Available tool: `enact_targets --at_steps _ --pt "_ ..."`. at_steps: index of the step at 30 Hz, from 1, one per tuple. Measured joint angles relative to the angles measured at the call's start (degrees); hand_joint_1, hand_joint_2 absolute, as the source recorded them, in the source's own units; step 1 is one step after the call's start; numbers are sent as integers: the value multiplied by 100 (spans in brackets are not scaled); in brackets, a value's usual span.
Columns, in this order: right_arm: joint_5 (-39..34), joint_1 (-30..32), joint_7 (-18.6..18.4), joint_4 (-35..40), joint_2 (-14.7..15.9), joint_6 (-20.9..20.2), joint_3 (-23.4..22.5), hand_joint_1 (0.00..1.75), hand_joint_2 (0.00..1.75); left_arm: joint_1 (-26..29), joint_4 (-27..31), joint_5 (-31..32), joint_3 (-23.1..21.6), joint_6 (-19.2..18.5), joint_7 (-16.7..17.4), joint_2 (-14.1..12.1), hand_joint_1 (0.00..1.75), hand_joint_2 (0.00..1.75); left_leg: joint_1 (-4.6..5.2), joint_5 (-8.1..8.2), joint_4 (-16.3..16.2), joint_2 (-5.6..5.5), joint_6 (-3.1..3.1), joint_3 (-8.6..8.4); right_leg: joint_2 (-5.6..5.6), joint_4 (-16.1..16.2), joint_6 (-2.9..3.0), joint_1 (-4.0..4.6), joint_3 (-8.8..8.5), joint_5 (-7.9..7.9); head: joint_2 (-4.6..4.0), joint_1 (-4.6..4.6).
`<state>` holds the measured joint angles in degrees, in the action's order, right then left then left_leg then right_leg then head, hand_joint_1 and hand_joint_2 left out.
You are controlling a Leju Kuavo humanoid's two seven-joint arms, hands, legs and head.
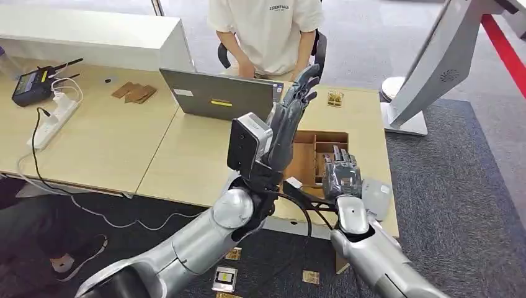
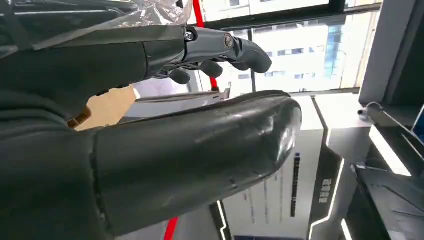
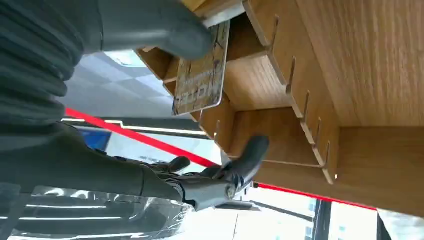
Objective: Pass the card to the sensor for recognition and then transmit it.
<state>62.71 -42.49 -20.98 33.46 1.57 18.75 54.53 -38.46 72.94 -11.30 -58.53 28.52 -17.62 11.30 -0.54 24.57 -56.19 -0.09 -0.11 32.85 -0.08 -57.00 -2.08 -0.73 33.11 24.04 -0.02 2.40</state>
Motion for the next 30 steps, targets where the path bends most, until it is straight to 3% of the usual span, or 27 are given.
enact_targets --at_steps 10,13,26,30 --pt "-68 -9 52 -63 -35 -63 24 173 175 4 -13 -13 0 2 -11 0 0 0 0 0 0 0 0 0 0 0 0 0 1 0 0 0" --pt "-83 -10 52 -74 -42 -46 31 162 175 8 -13 -13 0 15 -9 0 0 0 0 0 0 0 0 1 0 0 0 0 1 0 0 0" --pt "-98 -44 122 -96 -46 164 87 162 175 10 -39 -33 0 63 -61 4 0 0 0 0 0 0 0 0 0 0 0 0 1 0 0 0" --pt "-85 -96 120 -94 -44 361 90 175 175 10 -85 -35 0 63 -103 7 0 0 0 0 0 0 0 0 0 0 0 0 1 0 0 0"
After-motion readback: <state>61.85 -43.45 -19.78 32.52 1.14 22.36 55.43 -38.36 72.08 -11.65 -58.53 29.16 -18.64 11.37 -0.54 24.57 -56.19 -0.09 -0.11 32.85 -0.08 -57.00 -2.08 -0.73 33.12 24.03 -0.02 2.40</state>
